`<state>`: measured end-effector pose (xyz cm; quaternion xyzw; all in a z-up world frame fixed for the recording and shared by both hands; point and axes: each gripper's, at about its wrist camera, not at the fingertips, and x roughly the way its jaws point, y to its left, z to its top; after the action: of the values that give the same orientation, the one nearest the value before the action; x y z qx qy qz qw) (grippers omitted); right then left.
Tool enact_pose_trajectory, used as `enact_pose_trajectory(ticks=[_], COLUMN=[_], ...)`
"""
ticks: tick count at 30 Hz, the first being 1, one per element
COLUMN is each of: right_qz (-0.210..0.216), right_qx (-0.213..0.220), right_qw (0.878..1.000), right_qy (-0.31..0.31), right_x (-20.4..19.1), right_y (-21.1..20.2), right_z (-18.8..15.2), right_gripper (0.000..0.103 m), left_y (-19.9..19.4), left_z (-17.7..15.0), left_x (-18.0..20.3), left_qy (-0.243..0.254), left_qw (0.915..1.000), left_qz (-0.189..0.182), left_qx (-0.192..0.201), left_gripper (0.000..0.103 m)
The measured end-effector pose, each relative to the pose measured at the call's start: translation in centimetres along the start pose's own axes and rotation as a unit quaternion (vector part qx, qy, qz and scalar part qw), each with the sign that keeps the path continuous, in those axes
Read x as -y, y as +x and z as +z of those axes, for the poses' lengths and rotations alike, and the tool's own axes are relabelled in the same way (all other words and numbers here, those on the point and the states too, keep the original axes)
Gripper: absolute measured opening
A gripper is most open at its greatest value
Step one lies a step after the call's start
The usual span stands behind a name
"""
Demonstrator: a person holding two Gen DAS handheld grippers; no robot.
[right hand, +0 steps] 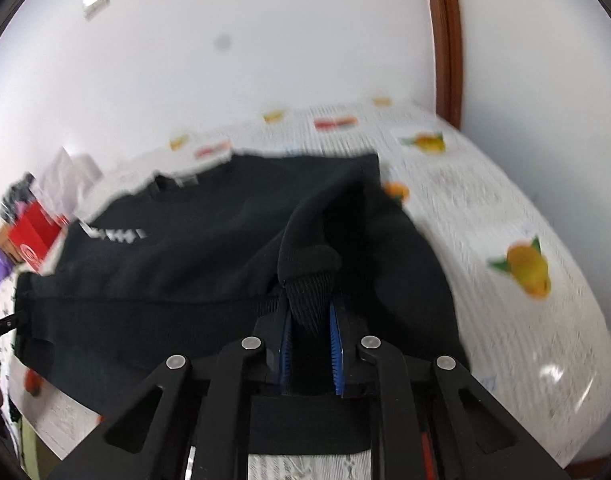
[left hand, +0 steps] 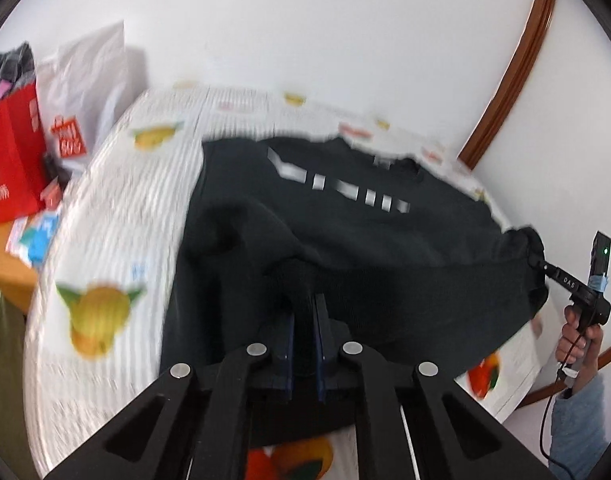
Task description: Fold small clothes
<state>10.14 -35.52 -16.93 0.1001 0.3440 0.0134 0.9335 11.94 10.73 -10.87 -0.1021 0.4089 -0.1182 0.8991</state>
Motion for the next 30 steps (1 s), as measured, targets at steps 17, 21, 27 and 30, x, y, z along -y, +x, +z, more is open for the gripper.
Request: enact_pose_trajectory(ticks=[17, 21, 27, 30], right_qz=[0.034, 0.027, 0.034, 0.038], right_qx=[0.000, -0.024, -0.040, -0.016], right_qw=[0.993, 0.990, 0.990, 0.993], right_qy=[0.113, 0.135, 0.133, 0.109], right_x=[0.7, 1.5, 1.7, 1.3], right_y=[6.8, 9.6, 10.7, 9.4], right_z=[9.9, 10.6, 11.4, 12.0], right_gripper=[0.016, 0.018, 0.022, 0.039], left_y=[8.1, 10.1, 9.6, 8.0], left_z=[10.1, 10.7, 11.5, 11.8], left_x=[-2.9, -4.1, -4.2, -4.0], left_qy=[-0.056, -0.085, -0.079, -0.061], left_qw=[0.9984, 0.9959, 0.9960, 0.9979], left_qz=[0.003, -0.005, -0.026, -0.020], left_qx=[-0.010, -0.032, -0.033, 0.004], left_gripper=[0.008, 0.010, 0.024, 0.052])
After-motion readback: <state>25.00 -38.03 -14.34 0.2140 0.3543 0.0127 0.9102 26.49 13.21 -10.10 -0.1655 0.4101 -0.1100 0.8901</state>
